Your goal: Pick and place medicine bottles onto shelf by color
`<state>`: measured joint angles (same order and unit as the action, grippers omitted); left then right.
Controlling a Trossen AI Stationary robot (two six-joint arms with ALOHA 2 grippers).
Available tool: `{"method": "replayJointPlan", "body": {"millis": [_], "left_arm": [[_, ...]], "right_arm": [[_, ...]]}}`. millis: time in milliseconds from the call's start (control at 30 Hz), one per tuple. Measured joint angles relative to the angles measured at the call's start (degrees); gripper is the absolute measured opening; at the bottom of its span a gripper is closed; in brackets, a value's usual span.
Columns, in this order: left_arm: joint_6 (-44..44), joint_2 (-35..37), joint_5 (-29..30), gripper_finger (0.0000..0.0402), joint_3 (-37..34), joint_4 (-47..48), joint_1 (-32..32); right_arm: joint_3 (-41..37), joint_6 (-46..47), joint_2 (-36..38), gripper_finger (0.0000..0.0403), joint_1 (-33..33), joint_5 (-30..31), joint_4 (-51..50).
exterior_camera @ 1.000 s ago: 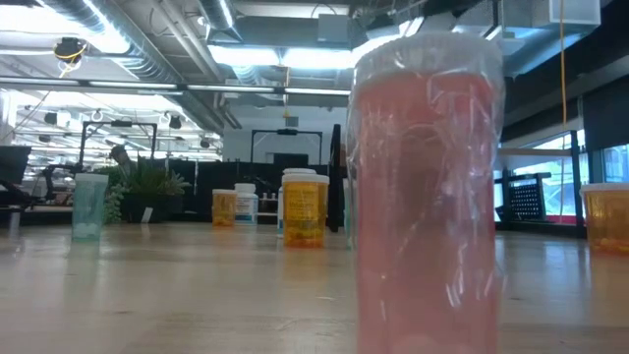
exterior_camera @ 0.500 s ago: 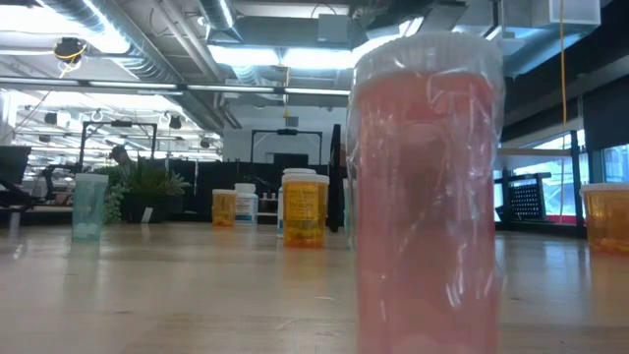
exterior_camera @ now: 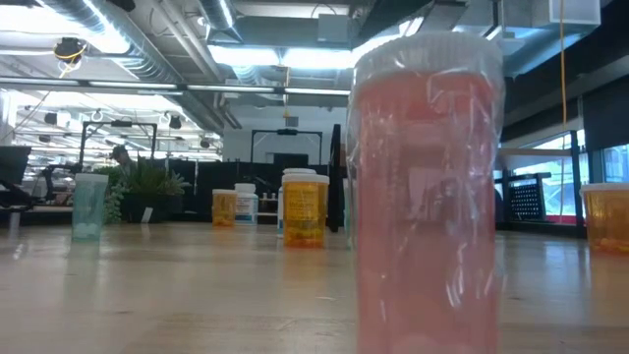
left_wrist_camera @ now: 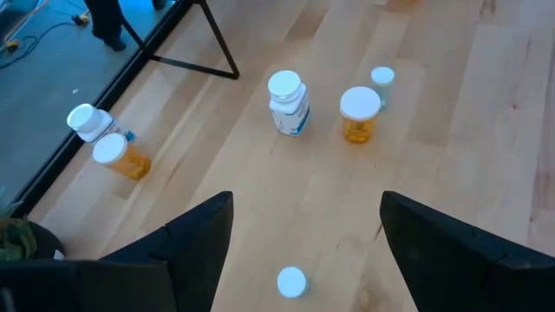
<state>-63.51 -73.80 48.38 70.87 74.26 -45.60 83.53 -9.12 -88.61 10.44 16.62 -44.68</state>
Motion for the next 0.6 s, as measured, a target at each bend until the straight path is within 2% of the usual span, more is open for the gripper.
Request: {"method": "replayJointPlan", "body": {"millis": [200, 467, 600], "left_arm": [[0.0, 0.0, 0.0, 0.0286, 0.0, 0.0, 0.0], [0.7, 0.0, 0.1, 0.0286, 0.0, 0.0, 0.0], [0.9, 0.0, 0.2, 0.0286, 0.0, 0.0, 0.0]], "right_arm": [[0.0, -0.1, -3.0, 0.0239, -3.8, -9.1, 2.1], [0.0, 0.0, -8.6, 0.0237, -8.3, -9.7, 5.9], [0.0, -0.1, -11.1, 0.0237, -9.2, -12.8, 8.5]]}}
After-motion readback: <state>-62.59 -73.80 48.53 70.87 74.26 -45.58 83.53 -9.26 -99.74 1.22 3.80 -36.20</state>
